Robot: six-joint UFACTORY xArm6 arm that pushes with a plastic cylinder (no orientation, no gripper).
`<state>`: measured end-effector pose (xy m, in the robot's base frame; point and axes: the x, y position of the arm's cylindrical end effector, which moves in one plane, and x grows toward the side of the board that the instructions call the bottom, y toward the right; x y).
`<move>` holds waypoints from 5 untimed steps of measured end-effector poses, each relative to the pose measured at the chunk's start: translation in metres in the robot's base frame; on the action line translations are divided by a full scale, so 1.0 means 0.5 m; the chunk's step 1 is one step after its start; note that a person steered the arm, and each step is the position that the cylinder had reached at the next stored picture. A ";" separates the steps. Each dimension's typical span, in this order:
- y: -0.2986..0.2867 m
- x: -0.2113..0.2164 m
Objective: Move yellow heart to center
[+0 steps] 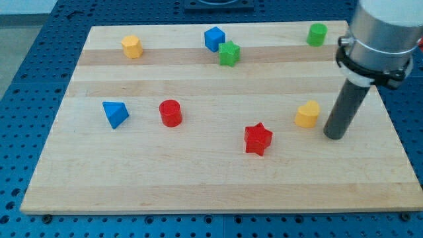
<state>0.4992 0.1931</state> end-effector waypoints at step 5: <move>-0.320 -0.192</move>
<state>0.4034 0.0328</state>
